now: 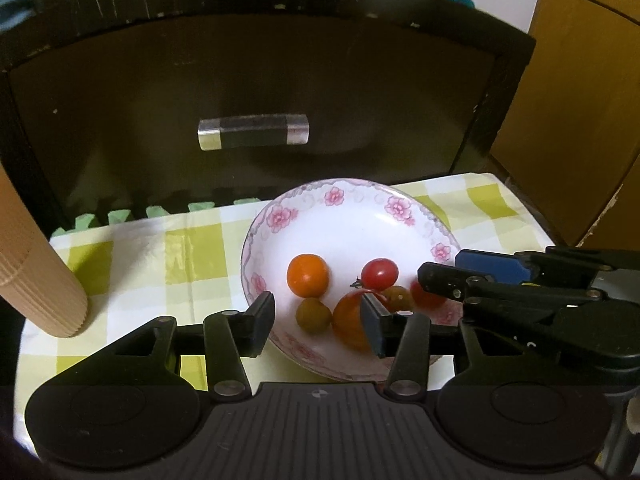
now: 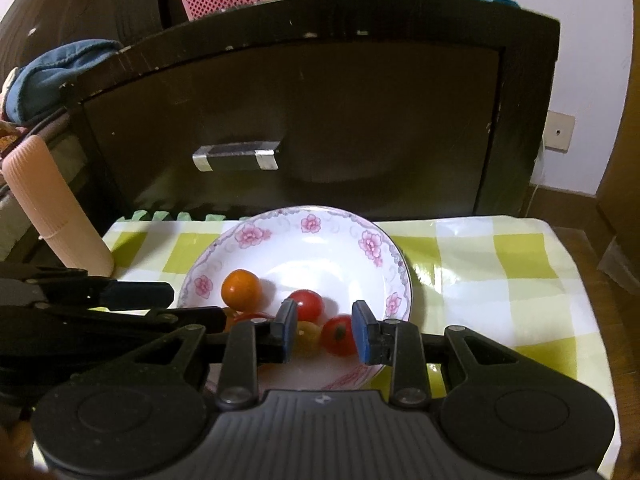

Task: Organize fruits
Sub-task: 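Withdraw both open tools from the bowl toward the remaining fruits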

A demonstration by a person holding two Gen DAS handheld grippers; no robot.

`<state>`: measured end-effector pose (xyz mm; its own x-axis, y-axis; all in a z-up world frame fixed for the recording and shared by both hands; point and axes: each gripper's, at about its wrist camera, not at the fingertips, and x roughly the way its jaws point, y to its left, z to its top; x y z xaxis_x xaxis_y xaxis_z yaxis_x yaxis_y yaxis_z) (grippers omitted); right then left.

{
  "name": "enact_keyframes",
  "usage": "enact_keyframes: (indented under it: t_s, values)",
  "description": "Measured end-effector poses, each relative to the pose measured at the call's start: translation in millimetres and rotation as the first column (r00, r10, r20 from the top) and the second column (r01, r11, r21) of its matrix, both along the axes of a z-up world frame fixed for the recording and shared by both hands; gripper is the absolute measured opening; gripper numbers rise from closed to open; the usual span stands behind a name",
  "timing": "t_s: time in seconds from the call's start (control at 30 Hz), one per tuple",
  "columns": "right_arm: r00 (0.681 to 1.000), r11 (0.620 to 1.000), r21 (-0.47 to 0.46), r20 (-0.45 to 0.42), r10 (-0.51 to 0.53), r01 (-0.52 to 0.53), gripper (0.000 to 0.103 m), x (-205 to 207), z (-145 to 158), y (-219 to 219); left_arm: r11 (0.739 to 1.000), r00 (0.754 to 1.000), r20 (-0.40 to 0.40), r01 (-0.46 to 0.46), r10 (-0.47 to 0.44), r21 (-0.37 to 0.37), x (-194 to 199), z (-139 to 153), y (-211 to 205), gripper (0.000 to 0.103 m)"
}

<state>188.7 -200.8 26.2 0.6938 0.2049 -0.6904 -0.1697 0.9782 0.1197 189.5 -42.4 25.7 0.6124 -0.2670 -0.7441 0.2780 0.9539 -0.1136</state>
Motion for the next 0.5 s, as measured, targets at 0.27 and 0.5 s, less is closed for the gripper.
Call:
enact_keyframes:
  t_s: [0.27, 0.5]
  values:
    - [1.000, 1.000, 0.003, 0.013, 0.012, -0.012, 0.029, -21.1, 15.5, 8.8, 1.000, 1.000, 0.012, -0.001, 0.001, 0.007, -20.6, 12.2, 11.8, 0.062]
    - [0.999, 0.999, 0.021, -0.008, 0.041, -0.041, 0.029, -42.0, 14.3, 21.3, 0.999, 1.000, -0.010, -0.006, 0.006, 0.036, -38.5, 9.3, 24.5, 0.063]
